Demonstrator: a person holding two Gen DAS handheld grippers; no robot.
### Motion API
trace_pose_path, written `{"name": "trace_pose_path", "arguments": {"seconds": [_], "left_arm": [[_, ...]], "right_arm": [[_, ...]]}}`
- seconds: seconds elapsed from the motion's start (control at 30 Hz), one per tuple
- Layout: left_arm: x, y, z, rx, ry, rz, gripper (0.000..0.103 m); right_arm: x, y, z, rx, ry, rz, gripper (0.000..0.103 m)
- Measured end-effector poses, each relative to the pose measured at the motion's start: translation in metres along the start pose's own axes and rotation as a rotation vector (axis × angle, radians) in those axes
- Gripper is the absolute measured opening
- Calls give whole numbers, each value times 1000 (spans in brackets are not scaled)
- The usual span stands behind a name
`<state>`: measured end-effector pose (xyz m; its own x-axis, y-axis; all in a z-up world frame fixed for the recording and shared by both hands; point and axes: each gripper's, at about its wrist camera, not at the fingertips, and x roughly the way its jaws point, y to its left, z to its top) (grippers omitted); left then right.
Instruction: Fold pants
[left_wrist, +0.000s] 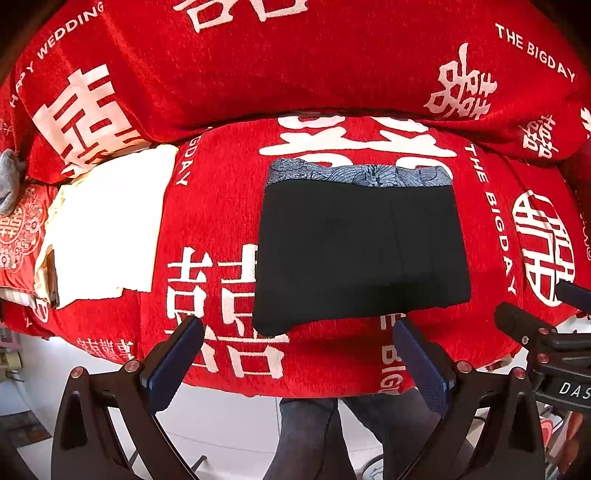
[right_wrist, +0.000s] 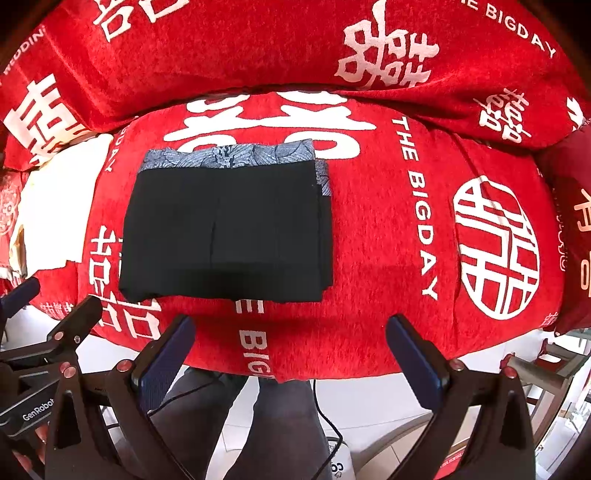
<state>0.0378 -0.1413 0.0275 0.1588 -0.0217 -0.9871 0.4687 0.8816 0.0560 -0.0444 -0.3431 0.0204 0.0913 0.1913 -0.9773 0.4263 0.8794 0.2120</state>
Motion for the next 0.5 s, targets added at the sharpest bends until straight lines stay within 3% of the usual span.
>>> {"name": "trace_pose_path", "arguments": {"seconds": [0.5], "left_arm": [[-3, -1, -1, 12, -19, 15, 103]], "right_arm": [[1, -1, 0, 4, 2, -7, 103]]}}
